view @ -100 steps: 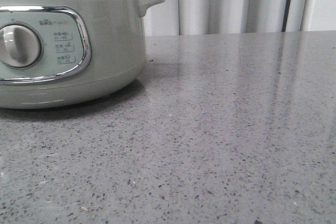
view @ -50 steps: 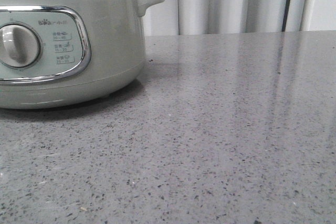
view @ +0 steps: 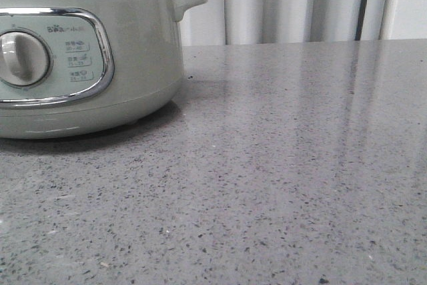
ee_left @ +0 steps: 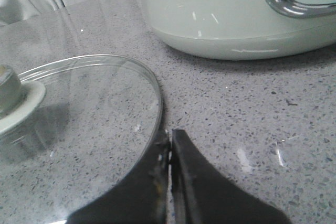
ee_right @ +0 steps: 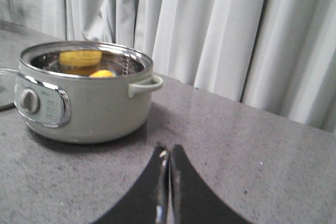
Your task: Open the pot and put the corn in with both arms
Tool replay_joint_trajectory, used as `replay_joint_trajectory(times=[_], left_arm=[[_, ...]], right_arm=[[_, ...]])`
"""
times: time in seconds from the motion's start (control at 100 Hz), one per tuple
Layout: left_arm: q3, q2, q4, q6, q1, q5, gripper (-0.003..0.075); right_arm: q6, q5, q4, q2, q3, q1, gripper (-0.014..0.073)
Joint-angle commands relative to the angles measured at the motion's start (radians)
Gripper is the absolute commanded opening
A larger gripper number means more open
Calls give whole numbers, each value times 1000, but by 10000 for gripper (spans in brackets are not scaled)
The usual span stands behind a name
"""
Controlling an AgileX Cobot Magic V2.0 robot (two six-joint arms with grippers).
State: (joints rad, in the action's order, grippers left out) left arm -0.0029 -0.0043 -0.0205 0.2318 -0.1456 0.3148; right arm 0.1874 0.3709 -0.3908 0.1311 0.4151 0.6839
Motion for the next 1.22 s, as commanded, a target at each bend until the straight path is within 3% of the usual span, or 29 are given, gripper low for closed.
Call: replay_joint_trajectory(times=[0.0,0.16,0.3,0.45,0.55,1.21], left_arm=[[27,-29,1,2,-7,-47,-20],[27,-29,1,2,-7,-47,-20],[27,-29,1,2,-7,-47,-20],[27,-29,1,2,-7,-47,-20],[27,-29,1,2,-7,-47,-20],[27,-29,-1,2,-7,-47,-20]], right_arm=[[0,-82,-22,-20,-55,-61,-43],[0,-90,19,-99,-218,-223,-43],[0,-177,177,-121,-352,-373,-43],[0,-191,192,-145,-446,-471,-43],[0,-58,192,-164,-443,-490,-43],[0,-67,190,-164,-443,-490,-43]])
